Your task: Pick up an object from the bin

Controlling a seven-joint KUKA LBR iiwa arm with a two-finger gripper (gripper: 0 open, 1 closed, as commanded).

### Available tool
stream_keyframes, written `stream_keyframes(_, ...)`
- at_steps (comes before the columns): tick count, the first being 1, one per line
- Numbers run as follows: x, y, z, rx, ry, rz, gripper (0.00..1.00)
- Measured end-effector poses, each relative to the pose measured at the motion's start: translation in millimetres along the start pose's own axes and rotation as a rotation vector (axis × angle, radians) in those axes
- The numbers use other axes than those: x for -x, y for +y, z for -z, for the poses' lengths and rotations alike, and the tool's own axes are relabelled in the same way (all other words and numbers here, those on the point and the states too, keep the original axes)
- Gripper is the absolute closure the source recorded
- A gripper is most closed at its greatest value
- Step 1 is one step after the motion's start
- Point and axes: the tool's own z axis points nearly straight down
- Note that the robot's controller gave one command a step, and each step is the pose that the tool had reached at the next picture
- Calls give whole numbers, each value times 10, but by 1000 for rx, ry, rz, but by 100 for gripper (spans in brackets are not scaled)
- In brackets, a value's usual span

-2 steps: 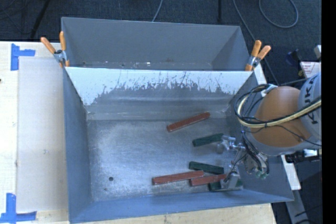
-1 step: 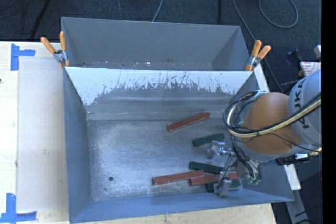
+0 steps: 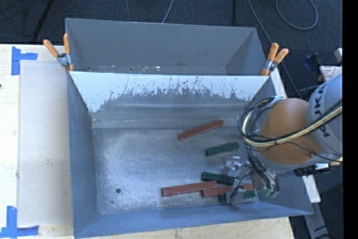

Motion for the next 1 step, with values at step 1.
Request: stream_keyframes(1,187,-60,1597,0,-9,14,100)
